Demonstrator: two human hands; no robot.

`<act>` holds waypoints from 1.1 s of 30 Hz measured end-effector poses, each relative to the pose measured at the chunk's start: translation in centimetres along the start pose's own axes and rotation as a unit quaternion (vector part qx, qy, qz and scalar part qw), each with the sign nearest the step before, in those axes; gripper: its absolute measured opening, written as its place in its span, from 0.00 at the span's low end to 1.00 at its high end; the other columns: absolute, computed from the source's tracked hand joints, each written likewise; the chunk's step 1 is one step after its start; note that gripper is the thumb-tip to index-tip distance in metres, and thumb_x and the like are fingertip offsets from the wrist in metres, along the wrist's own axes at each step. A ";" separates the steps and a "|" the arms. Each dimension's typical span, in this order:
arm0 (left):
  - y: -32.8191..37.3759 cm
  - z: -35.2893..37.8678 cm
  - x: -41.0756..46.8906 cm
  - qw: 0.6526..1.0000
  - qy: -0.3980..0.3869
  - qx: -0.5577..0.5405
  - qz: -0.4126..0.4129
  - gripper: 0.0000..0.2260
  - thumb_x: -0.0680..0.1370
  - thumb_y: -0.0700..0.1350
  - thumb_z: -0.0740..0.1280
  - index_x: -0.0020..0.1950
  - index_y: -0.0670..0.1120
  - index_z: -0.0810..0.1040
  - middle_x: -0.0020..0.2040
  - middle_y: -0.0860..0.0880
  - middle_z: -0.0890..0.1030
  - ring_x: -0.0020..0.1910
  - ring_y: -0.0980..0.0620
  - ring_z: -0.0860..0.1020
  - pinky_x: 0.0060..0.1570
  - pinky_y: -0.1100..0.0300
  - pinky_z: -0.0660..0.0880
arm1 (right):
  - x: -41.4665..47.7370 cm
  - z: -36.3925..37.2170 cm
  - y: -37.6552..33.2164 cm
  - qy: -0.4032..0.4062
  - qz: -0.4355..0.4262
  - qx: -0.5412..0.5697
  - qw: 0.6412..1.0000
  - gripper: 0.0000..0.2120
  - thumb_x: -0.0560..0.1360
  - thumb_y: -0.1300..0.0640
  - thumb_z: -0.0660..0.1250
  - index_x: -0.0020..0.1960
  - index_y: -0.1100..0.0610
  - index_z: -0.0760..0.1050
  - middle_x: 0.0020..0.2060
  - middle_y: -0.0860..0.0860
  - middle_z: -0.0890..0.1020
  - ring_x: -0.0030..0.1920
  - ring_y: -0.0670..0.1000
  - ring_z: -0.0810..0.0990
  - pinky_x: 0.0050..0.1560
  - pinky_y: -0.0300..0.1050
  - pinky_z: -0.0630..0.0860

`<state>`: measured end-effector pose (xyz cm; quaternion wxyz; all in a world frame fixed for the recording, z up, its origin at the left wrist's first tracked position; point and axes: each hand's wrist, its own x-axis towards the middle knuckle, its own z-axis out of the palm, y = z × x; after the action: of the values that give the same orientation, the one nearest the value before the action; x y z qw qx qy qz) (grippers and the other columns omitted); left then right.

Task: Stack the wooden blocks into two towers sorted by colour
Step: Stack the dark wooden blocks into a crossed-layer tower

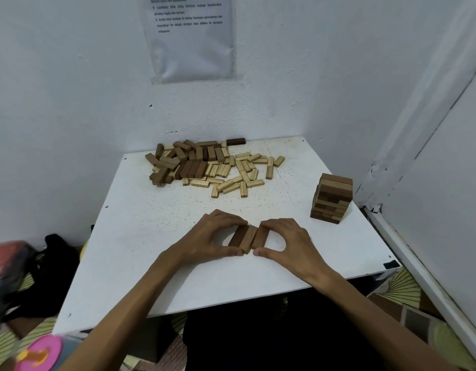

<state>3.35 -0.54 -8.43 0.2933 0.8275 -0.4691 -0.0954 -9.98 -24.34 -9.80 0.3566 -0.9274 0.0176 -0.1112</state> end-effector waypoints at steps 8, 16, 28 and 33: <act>1.0 1.3 0.5 0.999 0.051 0.018 0.000 0.33 0.69 0.70 0.76 0.71 0.59 0.76 0.67 0.63 0.76 0.69 0.60 0.69 0.66 0.47 0.69 | 1.3 -1.3 0.6 -0.066 -0.045 0.011 0.997 0.28 0.70 0.37 0.77 0.68 0.42 0.77 0.66 0.37 0.77 0.68 0.39 0.70 0.69 0.45 0.72; 1.3 1.1 0.5 0.998 0.061 -0.019 0.014 0.25 0.72 0.61 0.79 0.67 0.60 0.79 0.65 0.64 0.78 0.68 0.57 0.72 0.66 0.52 0.69 | 2.0 -1.1 0.7 -0.074 -0.088 0.015 0.993 0.27 0.71 0.37 0.77 0.67 0.43 0.78 0.64 0.36 0.78 0.69 0.42 0.71 0.67 0.49 0.73; 2.7 1.0 0.7 0.990 0.085 -0.115 0.018 0.18 0.69 0.49 0.84 0.55 0.54 0.83 0.61 0.58 0.82 0.62 0.51 0.78 0.59 0.52 0.76 | 2.0 -1.5 0.5 -0.047 -0.126 0.060 0.989 0.20 0.70 0.49 0.81 0.60 0.47 0.81 0.59 0.38 0.81 0.64 0.47 0.76 0.55 0.47 0.79; 3.4 0.1 1.8 0.986 0.082 -0.139 0.033 0.18 0.70 0.47 0.82 0.57 0.51 0.84 0.62 0.56 0.82 0.60 0.49 0.80 0.57 0.49 0.77 | 2.2 -3.2 0.0 -0.029 -0.136 0.053 0.989 0.21 0.69 0.51 0.81 0.60 0.48 0.81 0.59 0.38 0.81 0.66 0.47 0.76 0.61 0.47 0.77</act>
<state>1.86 -3.38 -6.35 0.4458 0.7678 -0.4527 -0.0819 -8.57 -26.66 -7.09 0.3873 -0.9038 -0.1253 -0.1322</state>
